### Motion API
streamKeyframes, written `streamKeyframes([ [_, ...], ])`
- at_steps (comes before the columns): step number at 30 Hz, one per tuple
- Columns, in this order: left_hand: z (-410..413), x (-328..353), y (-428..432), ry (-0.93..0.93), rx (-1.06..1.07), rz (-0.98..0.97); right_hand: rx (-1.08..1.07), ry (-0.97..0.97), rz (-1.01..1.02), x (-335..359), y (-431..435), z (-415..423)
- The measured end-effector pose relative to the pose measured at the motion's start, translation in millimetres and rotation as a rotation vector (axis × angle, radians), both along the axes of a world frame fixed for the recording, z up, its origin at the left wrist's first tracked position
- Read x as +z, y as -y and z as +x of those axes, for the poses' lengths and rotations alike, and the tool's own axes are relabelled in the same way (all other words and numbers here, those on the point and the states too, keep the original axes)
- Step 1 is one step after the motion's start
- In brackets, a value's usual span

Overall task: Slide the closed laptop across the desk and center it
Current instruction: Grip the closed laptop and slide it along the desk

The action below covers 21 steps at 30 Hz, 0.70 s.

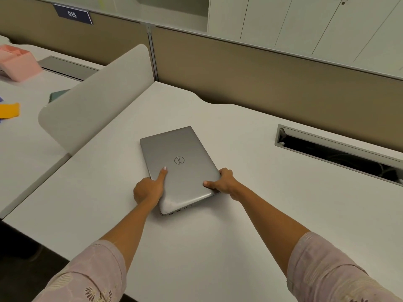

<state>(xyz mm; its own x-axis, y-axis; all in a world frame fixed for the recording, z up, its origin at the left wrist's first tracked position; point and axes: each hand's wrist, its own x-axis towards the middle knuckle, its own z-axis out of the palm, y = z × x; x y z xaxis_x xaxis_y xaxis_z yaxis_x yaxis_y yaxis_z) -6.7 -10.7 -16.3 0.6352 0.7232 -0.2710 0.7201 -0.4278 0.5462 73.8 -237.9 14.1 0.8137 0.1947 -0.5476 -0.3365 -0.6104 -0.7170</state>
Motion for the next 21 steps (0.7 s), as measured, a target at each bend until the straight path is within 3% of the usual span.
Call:
streamKeyframes([
  [10,-18.2,-13.3,73.6,0.094,-0.089,0.037,-0.057,0.021,-0.010,-7.4,85.4,-45.6],
  [21,-18.8,-12.9,154.4,0.051,-0.310,0.145,-0.238,0.062,-0.146,-11.6,167.9,-103.4],
])
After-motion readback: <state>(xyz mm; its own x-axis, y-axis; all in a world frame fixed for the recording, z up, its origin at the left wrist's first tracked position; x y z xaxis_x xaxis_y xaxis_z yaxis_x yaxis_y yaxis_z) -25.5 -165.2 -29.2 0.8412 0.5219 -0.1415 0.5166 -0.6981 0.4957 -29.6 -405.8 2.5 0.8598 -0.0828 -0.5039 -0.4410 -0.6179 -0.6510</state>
